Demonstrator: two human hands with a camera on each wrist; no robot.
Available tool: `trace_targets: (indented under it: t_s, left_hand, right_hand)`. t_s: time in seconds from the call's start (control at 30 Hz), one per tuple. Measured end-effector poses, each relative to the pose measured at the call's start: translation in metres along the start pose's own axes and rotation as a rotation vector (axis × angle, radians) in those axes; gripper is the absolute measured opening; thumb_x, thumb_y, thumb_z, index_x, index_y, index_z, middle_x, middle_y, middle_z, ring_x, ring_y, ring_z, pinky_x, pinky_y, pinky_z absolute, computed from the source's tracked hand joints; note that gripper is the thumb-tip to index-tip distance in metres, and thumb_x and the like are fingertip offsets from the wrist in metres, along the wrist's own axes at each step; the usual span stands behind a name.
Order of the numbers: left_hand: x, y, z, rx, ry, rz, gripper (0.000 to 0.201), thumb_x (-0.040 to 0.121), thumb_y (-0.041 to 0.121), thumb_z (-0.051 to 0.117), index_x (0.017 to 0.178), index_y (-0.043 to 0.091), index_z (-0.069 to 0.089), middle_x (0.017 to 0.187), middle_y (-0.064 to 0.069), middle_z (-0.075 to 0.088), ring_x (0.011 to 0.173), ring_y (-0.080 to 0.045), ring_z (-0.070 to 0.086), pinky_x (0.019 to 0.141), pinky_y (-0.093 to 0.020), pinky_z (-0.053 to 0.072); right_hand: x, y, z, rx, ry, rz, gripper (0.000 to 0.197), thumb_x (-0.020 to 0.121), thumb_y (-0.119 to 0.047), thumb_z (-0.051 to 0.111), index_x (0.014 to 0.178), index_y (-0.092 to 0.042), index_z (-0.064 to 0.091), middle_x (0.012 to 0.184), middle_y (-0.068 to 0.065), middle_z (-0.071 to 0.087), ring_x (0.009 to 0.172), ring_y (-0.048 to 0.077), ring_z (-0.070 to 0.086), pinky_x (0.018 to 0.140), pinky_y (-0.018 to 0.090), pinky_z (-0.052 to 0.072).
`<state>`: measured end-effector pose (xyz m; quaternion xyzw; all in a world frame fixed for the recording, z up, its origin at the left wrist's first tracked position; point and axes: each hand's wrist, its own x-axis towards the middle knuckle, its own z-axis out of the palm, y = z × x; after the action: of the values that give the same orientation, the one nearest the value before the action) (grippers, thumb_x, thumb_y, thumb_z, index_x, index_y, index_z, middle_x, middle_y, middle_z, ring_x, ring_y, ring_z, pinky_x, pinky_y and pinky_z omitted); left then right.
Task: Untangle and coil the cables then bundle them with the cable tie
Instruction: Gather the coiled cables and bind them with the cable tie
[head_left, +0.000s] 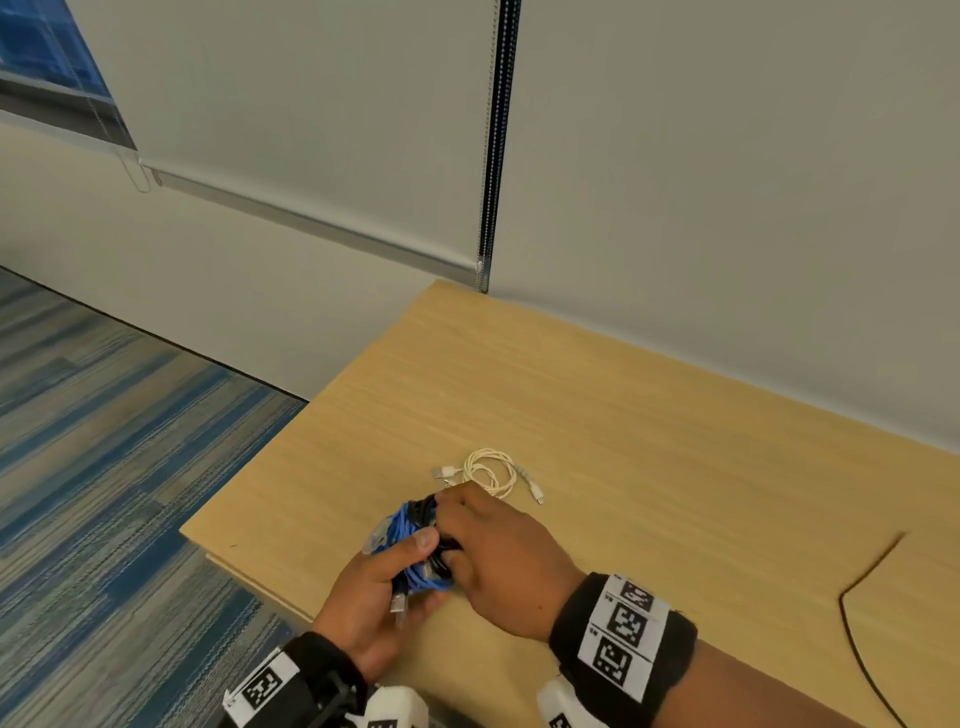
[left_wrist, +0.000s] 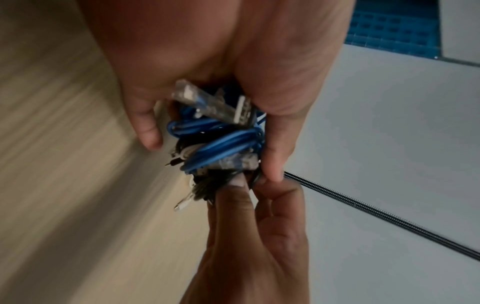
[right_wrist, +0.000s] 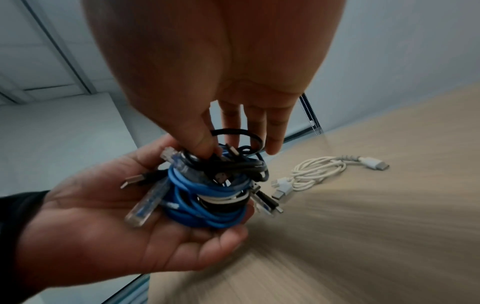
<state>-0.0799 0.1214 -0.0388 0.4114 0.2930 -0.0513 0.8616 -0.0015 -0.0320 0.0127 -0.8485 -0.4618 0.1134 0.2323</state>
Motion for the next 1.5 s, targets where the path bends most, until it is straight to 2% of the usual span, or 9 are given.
trace_targets:
  t_s: [0.1, 0.2, 0.3, 0.4, 0.6, 0.83, 1.1, 1.33, 1.5]
  left_hand:
    - [-0.002, 0.006, -0.001, 0.027, 0.027, 0.064, 0.044, 0.067, 0.018, 0.085, 0.110, 0.011, 0.077, 0.116, -0.023, 0.073, 0.106, -0.038, 0.067, 0.101, -0.053, 0.046]
    - [-0.002, 0.016, 0.000, 0.095, 0.058, 0.153, 0.027, 0.074, 0.011, 0.079, 0.101, 0.009, 0.079, 0.107, -0.022, 0.076, 0.095, -0.033, 0.074, 0.081, -0.040, 0.058]
    - [-0.002, 0.025, 0.001, 0.126, 0.067, 0.192, 0.022, 0.084, 0.005, 0.071, 0.105, 0.005, 0.076, 0.108, -0.024, 0.075, 0.095, -0.033, 0.073, 0.088, -0.042, 0.053]
    - [-0.005, 0.031, -0.002, 0.122, 0.041, 0.215, 0.023, 0.075, 0.011, 0.073, 0.097, 0.008, 0.079, 0.106, -0.022, 0.076, 0.090, -0.028, 0.076, 0.075, -0.034, 0.058]
    - [-0.010, 0.045, -0.016, 0.089, 0.032, 0.229, 0.017, 0.071, 0.015, 0.074, 0.085, 0.020, 0.083, 0.105, -0.021, 0.076, 0.093, -0.030, 0.075, 0.086, -0.041, 0.056]
    - [-0.002, 0.058, -0.025, 0.126, 0.073, 0.264, 0.022, 0.068, 0.021, 0.078, 0.090, 0.016, 0.082, 0.106, -0.021, 0.076, 0.097, -0.033, 0.073, 0.099, -0.049, 0.048]
    - [0.036, 0.069, -0.016, 0.363, 0.058, 0.243, 0.009, 0.086, 0.012, 0.074, 0.090, 0.014, 0.082, 0.100, -0.017, 0.078, 0.093, -0.029, 0.074, 0.085, -0.038, 0.051]
    - [0.043, 0.049, 0.045, 0.453, -0.203, 0.182, 0.027, 0.073, 0.024, 0.078, 0.099, 0.015, 0.081, 0.100, -0.011, 0.078, 0.088, -0.021, 0.075, 0.075, -0.029, 0.055]
    - [0.042, 0.040, 0.075, 0.388, -0.294, 0.103, 0.038, 0.074, 0.023, 0.085, 0.109, 0.010, 0.077, 0.116, -0.020, 0.073, 0.113, -0.041, 0.065, 0.102, -0.053, 0.046]
  right_hand:
    - [0.007, 0.011, -0.004, 0.269, -0.109, 0.069, 0.019, 0.095, -0.020, 0.058, 0.113, -0.024, 0.060, 0.148, -0.008, 0.049, 0.131, 0.013, 0.049, 0.105, 0.032, 0.044]
    - [0.026, 0.035, -0.017, 0.561, -0.014, 0.253, 0.013, 0.097, -0.018, 0.061, 0.100, -0.027, 0.071, 0.124, -0.014, 0.068, 0.114, 0.006, 0.063, 0.099, 0.026, 0.050]
    - [0.050, 0.066, -0.021, 0.319, 0.205, 0.432, 0.016, 0.099, -0.017, 0.057, 0.101, -0.023, 0.071, 0.106, -0.003, 0.072, 0.098, 0.017, 0.066, 0.087, 0.031, 0.051]
    - [0.069, 0.088, -0.014, 0.031, 0.112, 0.518, 0.031, 0.101, -0.020, 0.052, 0.129, -0.024, 0.064, 0.131, 0.007, 0.058, 0.118, 0.028, 0.056, 0.098, 0.039, 0.048]
    - [0.092, 0.095, 0.002, -0.261, -0.149, 0.473, 0.046, 0.098, -0.034, 0.052, 0.143, -0.040, 0.049, 0.138, 0.004, 0.047, 0.126, 0.032, 0.044, 0.100, 0.048, 0.044]
    - [0.087, 0.094, 0.001, -0.375, -0.193, 0.365, 0.025, 0.099, -0.022, 0.048, 0.120, -0.015, 0.058, 0.123, 0.009, 0.052, 0.110, 0.029, 0.050, 0.088, 0.040, 0.048]
    - [0.038, 0.082, -0.057, -0.035, 0.106, 0.186, 0.019, 0.092, -0.022, 0.069, 0.108, -0.030, 0.074, 0.106, -0.010, 0.041, 0.102, 0.014, 0.038, 0.089, 0.026, 0.037]
    - [0.014, 0.056, -0.071, -0.103, 0.194, 0.218, 0.025, 0.097, -0.022, 0.054, 0.116, -0.032, 0.066, 0.097, -0.006, 0.054, 0.084, 0.018, 0.055, 0.073, 0.035, 0.047]
    - [-0.010, 0.050, -0.055, -0.080, 0.343, 0.352, 0.031, 0.098, -0.013, 0.045, 0.122, -0.025, 0.063, 0.115, -0.003, 0.068, 0.096, 0.021, 0.064, 0.078, 0.037, 0.051]
